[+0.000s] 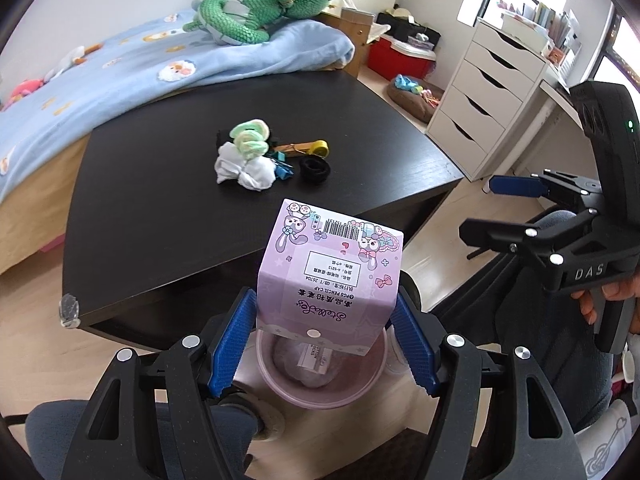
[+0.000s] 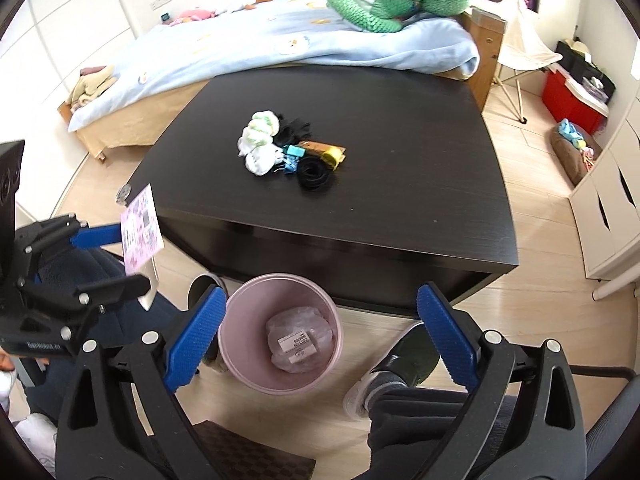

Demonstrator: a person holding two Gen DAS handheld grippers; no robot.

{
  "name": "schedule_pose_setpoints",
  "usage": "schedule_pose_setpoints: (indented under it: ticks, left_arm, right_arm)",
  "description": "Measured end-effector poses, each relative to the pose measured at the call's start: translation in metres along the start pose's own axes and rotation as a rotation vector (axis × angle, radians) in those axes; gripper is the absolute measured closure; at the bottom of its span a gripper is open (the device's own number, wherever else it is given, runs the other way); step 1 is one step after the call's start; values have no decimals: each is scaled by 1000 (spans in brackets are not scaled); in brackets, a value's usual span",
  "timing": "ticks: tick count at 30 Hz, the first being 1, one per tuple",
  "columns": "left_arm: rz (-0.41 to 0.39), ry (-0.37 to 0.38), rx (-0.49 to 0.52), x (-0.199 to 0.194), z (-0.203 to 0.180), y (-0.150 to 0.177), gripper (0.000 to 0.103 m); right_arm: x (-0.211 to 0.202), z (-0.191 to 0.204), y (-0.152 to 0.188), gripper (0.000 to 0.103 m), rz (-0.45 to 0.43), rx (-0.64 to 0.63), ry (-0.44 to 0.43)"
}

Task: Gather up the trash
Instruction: 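Lower the lilac paper box into the wastebasket and open the left tool, then grasp the black roll on the table with the right tool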

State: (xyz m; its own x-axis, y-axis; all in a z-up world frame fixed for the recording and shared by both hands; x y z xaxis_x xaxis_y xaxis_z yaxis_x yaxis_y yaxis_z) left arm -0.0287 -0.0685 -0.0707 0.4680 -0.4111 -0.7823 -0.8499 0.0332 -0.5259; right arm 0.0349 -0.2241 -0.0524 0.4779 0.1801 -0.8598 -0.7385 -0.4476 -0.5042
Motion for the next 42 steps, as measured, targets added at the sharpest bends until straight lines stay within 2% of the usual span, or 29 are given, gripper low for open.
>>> schedule_pose_setpoints:
  ticks: [9,11,12,22,42]
  left_arm:
    - [31,27,35,10,-15,2,35]
    - [29,40,34,11,-16,3,20]
    - [26,42,33,12,-16,3,17]
    - [-8,-4,-30,4,1,3,8]
    - [-73,-46,-103,-10,25,-6,8]
  right_arm:
    - [-5,-15,0,8,-13,39,13]
    - [-6,-16,0,8,-15,44,10]
    - [-6,-17,0,8,-16,45,10]
    - [-4,-12,1,6,-10,43,-5]
    - [4,-2,-6,6,17,61,-37]
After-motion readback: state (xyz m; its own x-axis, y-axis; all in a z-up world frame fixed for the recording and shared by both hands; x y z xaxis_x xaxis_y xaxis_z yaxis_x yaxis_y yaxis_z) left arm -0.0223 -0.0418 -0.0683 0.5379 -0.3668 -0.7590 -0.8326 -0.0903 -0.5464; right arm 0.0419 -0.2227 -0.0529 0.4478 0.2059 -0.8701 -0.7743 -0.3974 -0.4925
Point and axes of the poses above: each gripper's, at about its wrist camera, not at the fingertips, and x roughly the way its jaws point, z to its left, y to its underside, the point moved 6 cm from there along x, roughly the way its jaws point, and after that the axes turned 13 degrees about y, right-handed, at the moved point
